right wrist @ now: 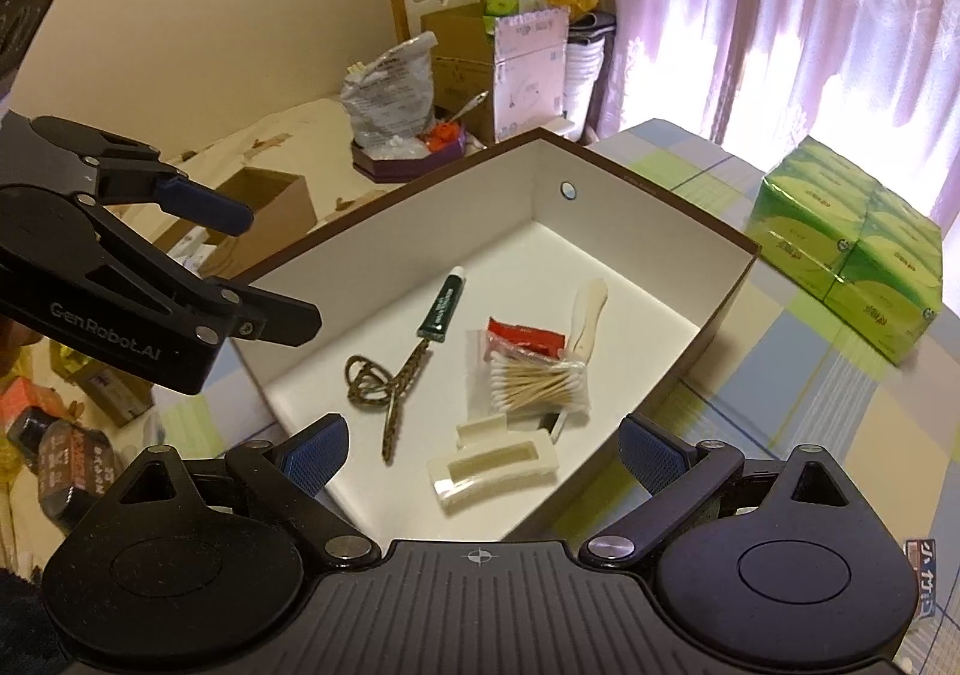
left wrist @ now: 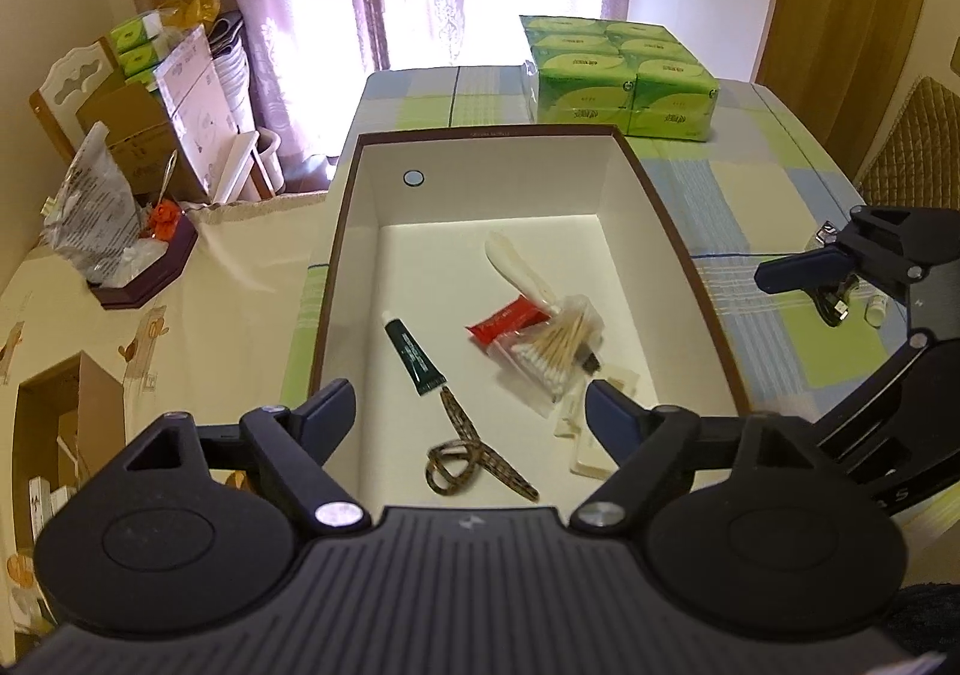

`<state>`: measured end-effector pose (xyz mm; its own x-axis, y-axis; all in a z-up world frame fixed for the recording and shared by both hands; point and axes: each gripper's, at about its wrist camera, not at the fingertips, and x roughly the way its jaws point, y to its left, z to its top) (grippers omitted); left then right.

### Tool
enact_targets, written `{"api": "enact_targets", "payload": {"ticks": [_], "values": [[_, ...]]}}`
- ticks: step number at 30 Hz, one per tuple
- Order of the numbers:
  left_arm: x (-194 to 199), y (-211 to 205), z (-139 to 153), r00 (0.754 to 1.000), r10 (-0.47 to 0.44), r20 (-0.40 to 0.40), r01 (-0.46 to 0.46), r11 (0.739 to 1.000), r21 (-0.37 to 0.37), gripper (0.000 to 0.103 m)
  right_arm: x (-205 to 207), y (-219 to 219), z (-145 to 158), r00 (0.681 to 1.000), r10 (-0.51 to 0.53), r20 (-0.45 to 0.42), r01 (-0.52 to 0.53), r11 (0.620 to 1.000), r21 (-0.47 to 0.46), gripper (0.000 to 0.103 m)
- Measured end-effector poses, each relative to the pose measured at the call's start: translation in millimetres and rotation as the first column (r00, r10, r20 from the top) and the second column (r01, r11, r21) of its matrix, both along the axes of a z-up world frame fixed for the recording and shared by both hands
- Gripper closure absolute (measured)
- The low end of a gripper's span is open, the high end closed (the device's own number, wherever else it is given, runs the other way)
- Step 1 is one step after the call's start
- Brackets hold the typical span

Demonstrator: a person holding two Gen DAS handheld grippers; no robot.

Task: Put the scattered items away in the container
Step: 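Withdraw both tools from the box toward the remaining table items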

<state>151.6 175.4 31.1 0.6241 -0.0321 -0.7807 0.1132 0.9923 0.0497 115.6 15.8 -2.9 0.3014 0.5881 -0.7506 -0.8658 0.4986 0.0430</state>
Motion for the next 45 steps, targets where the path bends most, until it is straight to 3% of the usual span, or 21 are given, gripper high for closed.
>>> {"api": "enact_targets", "payload": {"ticks": [29,45], "values": [[-65.9,-75.9,-26.6,0.984,0.135,-0.118,-0.14,0.99,-0.035,0.02,-12.8,-81.4,-20.5,0.99,0.112,-0.083,-0.114,0.993,-0.017,0.002],[-64.5,-141.6,-46.3,0.978,0.094,-0.184,-0.107,0.992,-0.062,0.02,8.0,-161.2,-36.9,0.993,-0.013,-0.12,0.005,0.997,-0.073,0.002]]}}
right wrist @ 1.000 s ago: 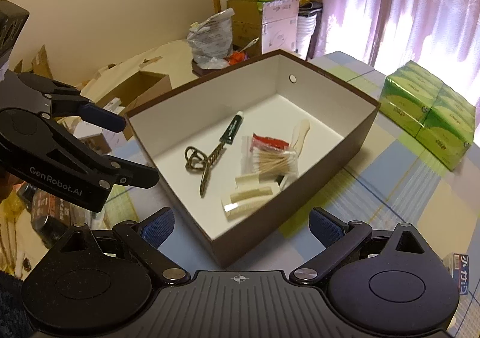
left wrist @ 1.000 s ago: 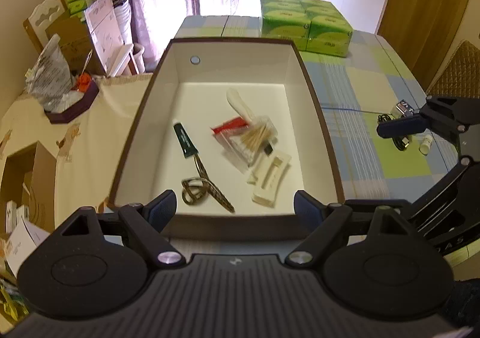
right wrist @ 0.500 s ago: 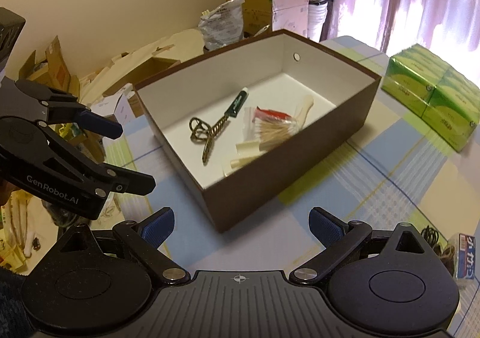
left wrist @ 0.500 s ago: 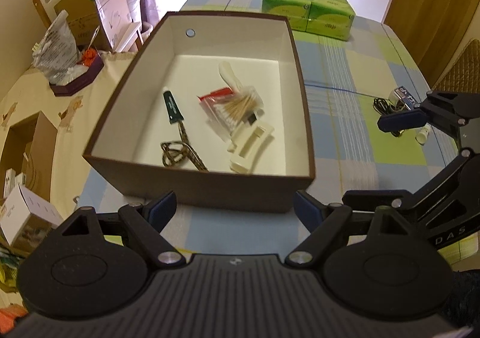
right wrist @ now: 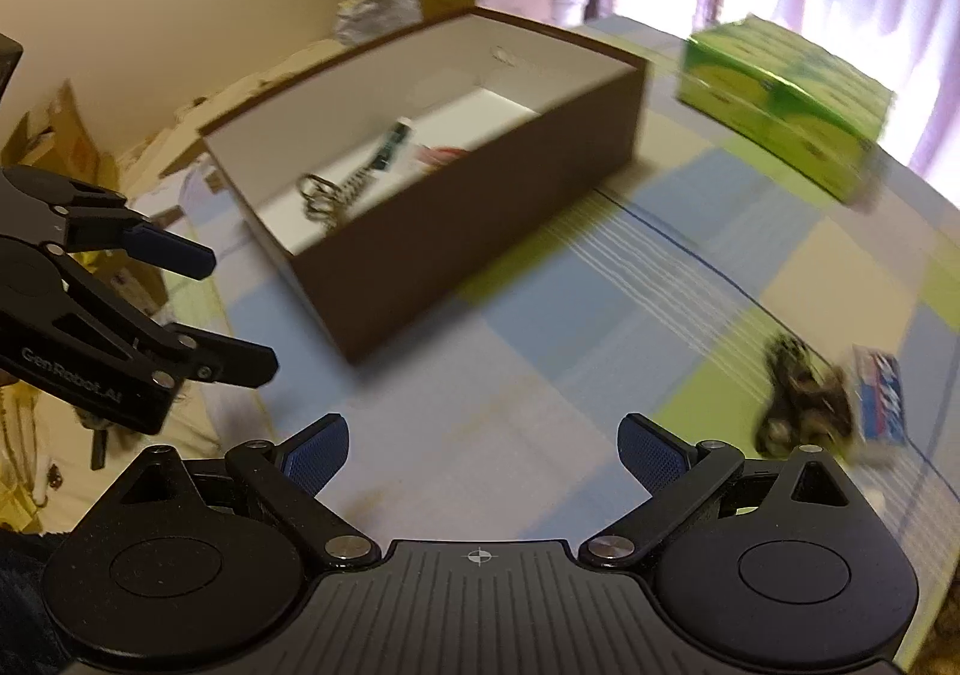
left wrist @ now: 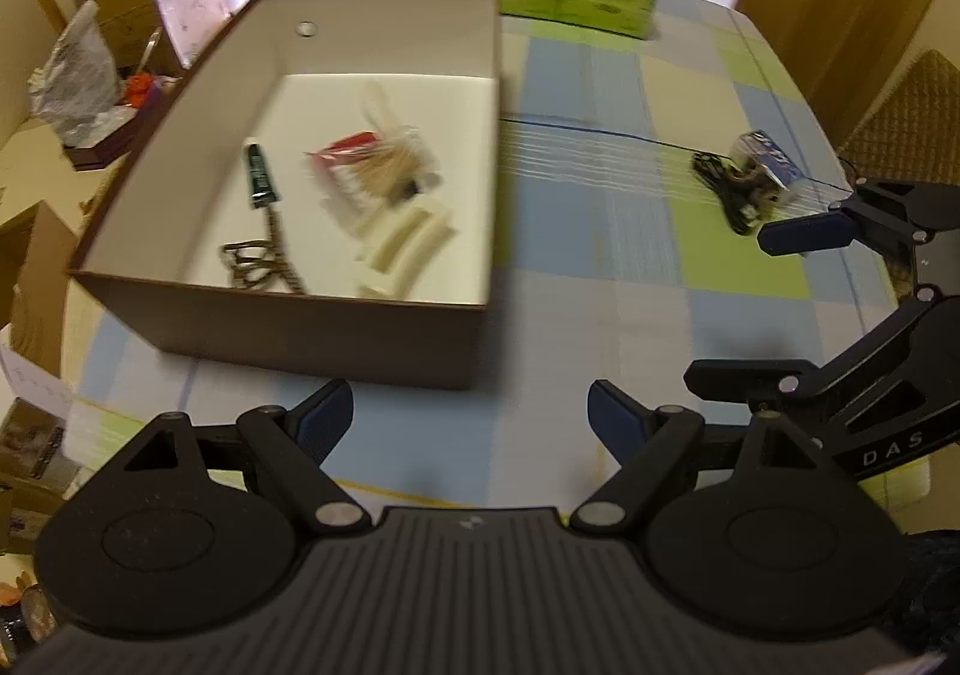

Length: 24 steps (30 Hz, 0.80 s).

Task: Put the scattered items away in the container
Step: 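Withdraw both tools from the box toward the remaining table items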

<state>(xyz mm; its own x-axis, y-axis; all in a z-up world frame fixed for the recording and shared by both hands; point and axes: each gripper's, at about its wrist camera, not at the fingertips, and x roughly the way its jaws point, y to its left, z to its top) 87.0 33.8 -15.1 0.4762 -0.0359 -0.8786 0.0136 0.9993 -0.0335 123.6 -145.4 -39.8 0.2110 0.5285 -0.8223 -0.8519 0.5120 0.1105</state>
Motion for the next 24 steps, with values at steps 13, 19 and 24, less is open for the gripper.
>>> {"api": "enact_targets", "payload": {"ticks": [13,19,24], "values": [[25.6,-70.7,-12.1,0.991,-0.132,0.01,0.132,0.991,-0.004,0.02,36.2,-75.7,-9.7,0.98,-0.197,0.005,0.197,0.98,-0.032,0.002],[48.6,-96.2,-16.5,0.98,-0.198,0.027,0.198,0.98,0.014,0.02,53.6,-96.6,-13.9,0.961,-0.275,0.039,0.275,0.961,-0.007,0.002],[73.9,-115.7,-22.3,0.965,-0.259,0.047,0.258,0.966,0.032,0.02,71.8,-111.4,-26.3,0.959,-0.277,0.066,0.276,0.961,0.016,0.002]]}}
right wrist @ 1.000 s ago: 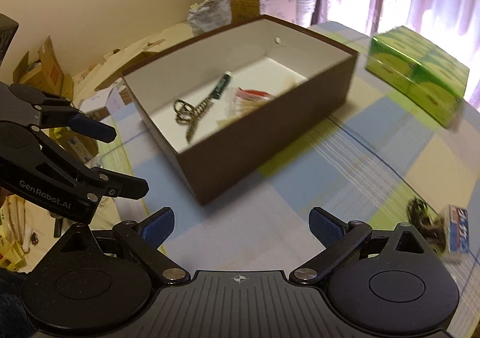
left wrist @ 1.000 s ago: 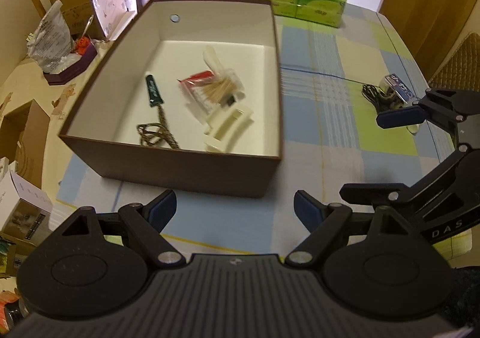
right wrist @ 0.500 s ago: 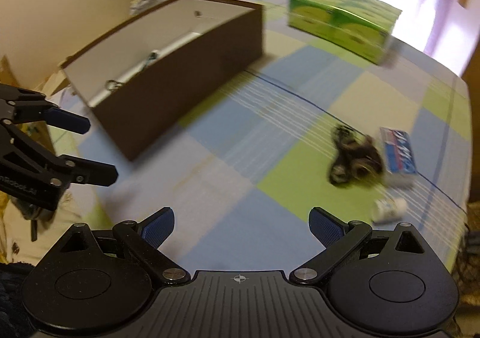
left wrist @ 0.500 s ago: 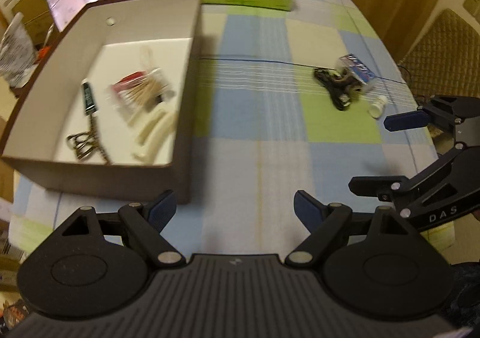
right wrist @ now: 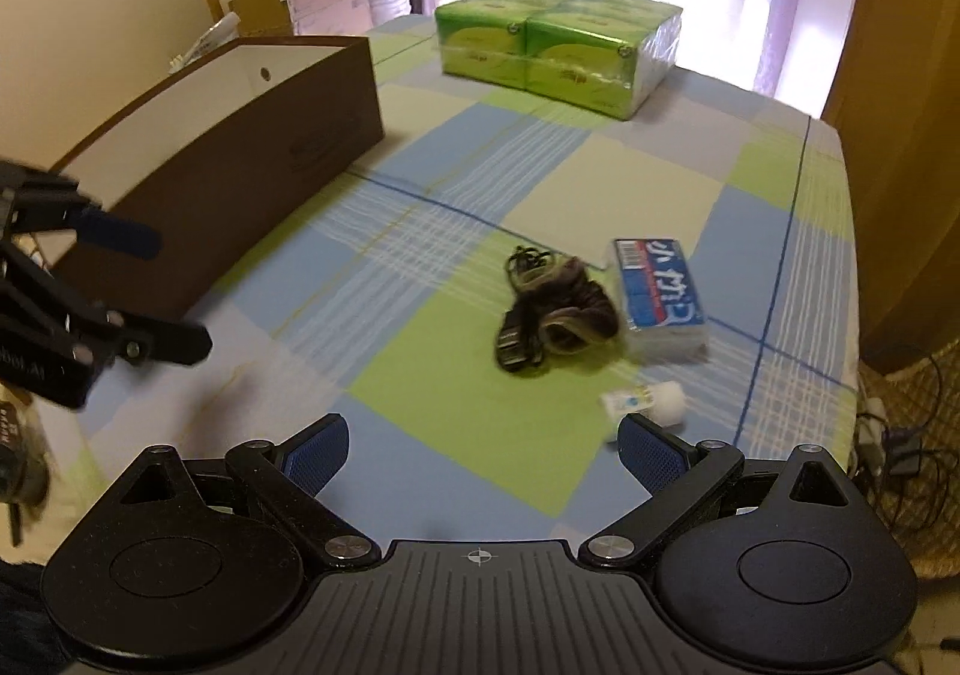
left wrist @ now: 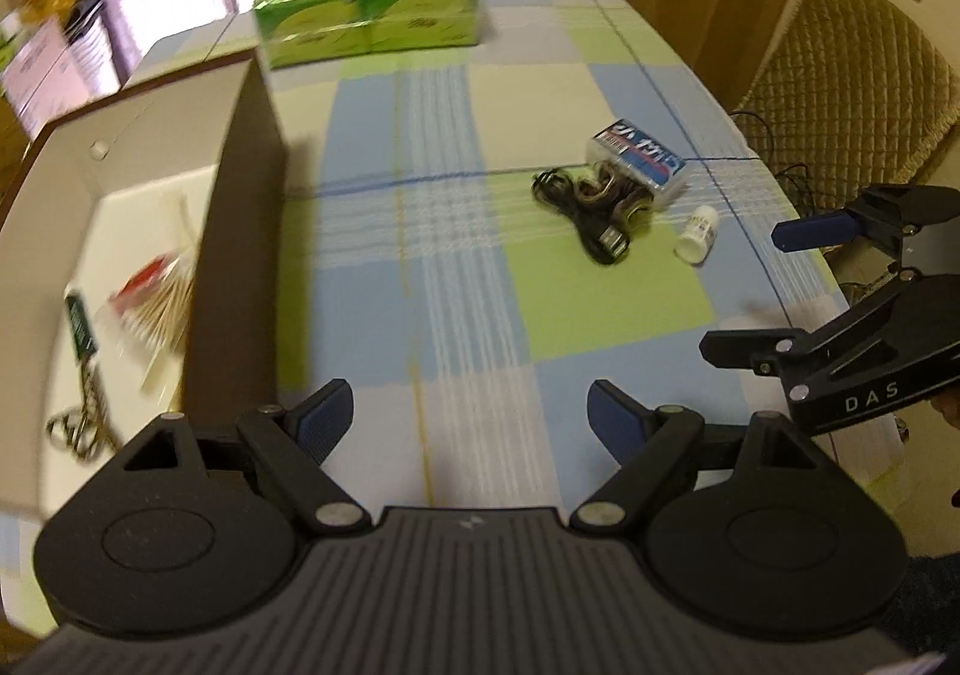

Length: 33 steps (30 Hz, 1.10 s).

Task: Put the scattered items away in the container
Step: 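Withdraw both tools from the box toward the remaining table items, then grasp the white pill bottle with the right tool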

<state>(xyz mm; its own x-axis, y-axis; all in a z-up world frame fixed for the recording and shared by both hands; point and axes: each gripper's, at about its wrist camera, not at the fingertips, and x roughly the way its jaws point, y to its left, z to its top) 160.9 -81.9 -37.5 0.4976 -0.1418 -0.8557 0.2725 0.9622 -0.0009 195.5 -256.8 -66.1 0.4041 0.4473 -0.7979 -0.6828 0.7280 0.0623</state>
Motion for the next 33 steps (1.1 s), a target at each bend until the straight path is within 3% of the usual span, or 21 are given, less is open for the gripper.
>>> {"api": "enact_targets", "payload": {"ticks": [9,16,18,22,24,29,33], "values": [[38.3,-25.0,-20.7,0.995,-0.102,0.012,0.102,0.995,0.008,0.021,43.0,-27.4,-32.8,0.999,0.019,0.036,-0.018,0.999,-0.034,0.003],[60.7,-37.2,-39.1,0.988,-0.157,0.004,0.157,0.988,-0.012,0.022,72.5,-33.5,-56.3,0.997,0.073,0.007,-0.073,0.996,-0.048,0.003],[66.3,-42.2,-45.9,0.984,-0.176,0.001,0.176,0.984,-0.013,0.022,77.0,-33.8,-60.7,0.994,0.112,-0.011,-0.113,0.993,-0.04,0.031],[76.9,-52.3,-58.8,0.976,-0.217,-0.007,0.217,0.976,-0.008,0.022,84.9,-35.0,-68.3,0.99,0.141,-0.024,-0.142,0.988,-0.058,0.032],[81.9,-57.0,-63.7,0.97,-0.242,-0.009,0.242,0.97,-0.007,0.022,87.4,-38.7,-68.5,0.988,0.155,-0.024,-0.155,0.987,-0.041,0.053],[95.9,-70.2,-73.1,0.949,-0.315,-0.015,0.315,0.949,0.008,0.022,91.7,-47.3,-67.0,0.986,0.166,-0.029,-0.167,0.985,-0.041,0.054],[109.5,-83.1,-79.4,0.917,-0.399,-0.011,0.399,0.916,0.034,0.022,96.3,-53.7,-65.7,0.989,0.145,-0.034,-0.146,0.989,-0.036,0.054]]}}
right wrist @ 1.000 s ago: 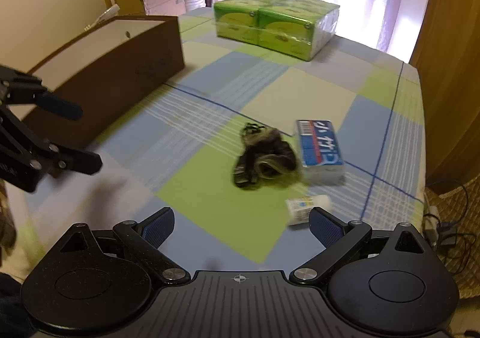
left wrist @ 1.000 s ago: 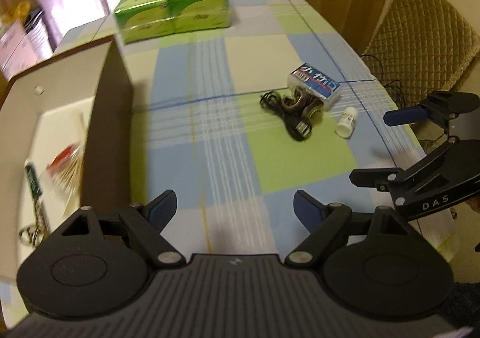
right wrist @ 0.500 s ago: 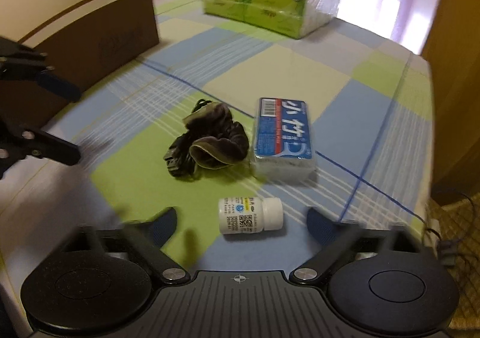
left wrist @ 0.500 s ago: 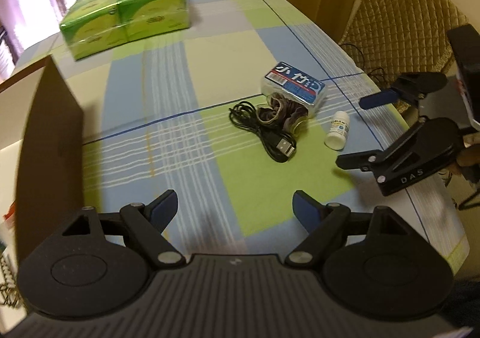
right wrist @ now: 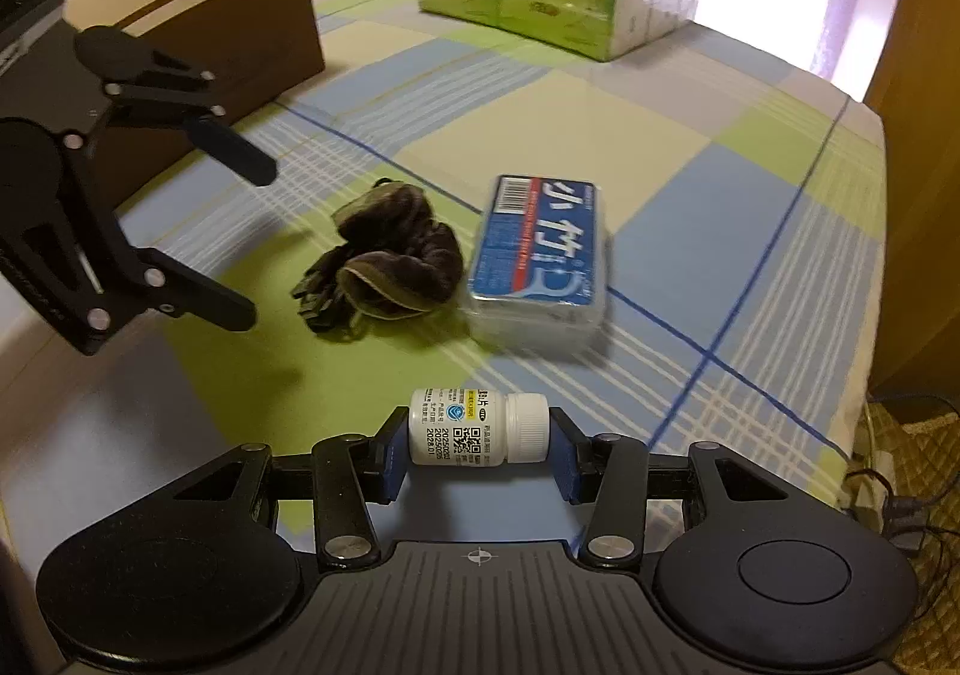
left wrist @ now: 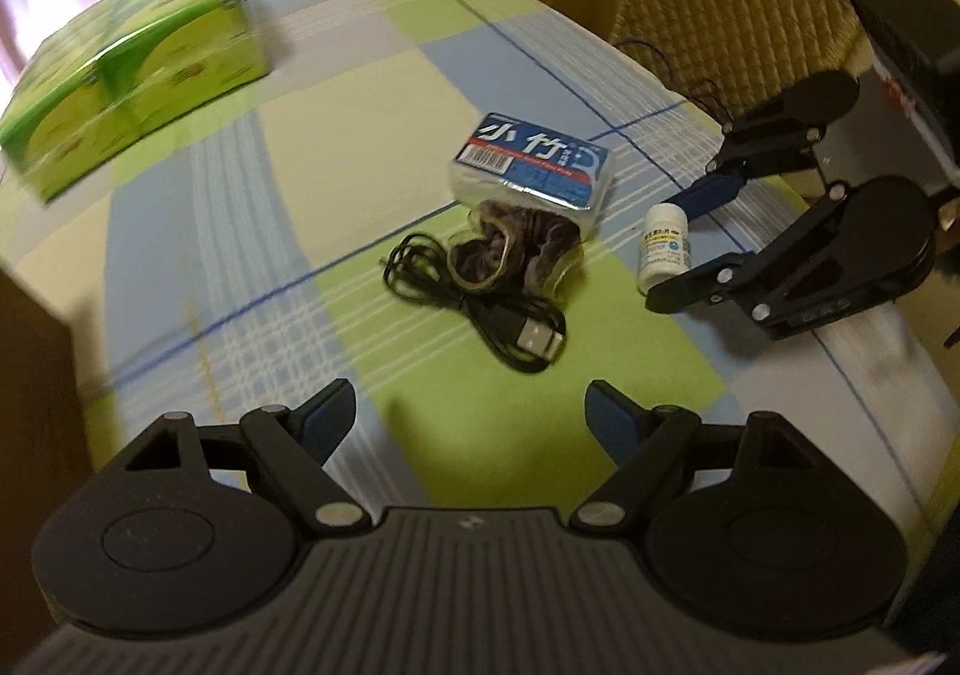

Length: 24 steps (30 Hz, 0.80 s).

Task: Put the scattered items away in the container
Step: 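Grasp the white pill bottle with the right tool, then lift the pill bottle with the right tool while the left tool grasps the black USB cable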

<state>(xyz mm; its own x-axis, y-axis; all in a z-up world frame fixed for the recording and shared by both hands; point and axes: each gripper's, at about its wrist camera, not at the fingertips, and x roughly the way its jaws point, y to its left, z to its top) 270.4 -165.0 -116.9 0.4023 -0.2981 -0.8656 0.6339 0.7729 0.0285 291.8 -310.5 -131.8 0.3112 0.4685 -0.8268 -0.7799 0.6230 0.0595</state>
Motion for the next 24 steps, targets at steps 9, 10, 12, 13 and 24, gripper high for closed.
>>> {"api": "enact_targets", "payload": {"ticks": [9,10,12,13,24], "values": [[33.8,-24.7,-16.3,0.974,-0.228,0.016,0.227,0.973,0.04,0.015,2.8,-10.3,1.9,0.998,-0.055,-0.01,0.055,0.998,0.021,0.054],[37.6,-25.9,-18.0,0.97,-0.242,0.015,0.241,0.969,0.046,0.015,2.5,-11.5,2.0,0.998,-0.06,-0.012,0.06,0.998,0.024,0.053],[43.3,-28.2,-21.4,0.959,-0.284,0.018,0.283,0.958,0.055,0.014,3.0,-12.8,1.6,0.998,-0.067,-0.015,0.067,0.997,0.028,0.053],[45.5,-29.2,-22.4,0.953,-0.302,0.022,0.3,0.952,0.059,0.014,3.2,-13.0,1.6,0.998,-0.068,-0.016,0.068,0.997,0.03,0.053],[64.3,-28.7,-40.3,0.909,-0.416,-0.021,0.416,0.908,0.054,0.006,4.2,-12.3,1.1,0.996,-0.09,-0.02,0.091,0.995,0.033,0.053]]}}
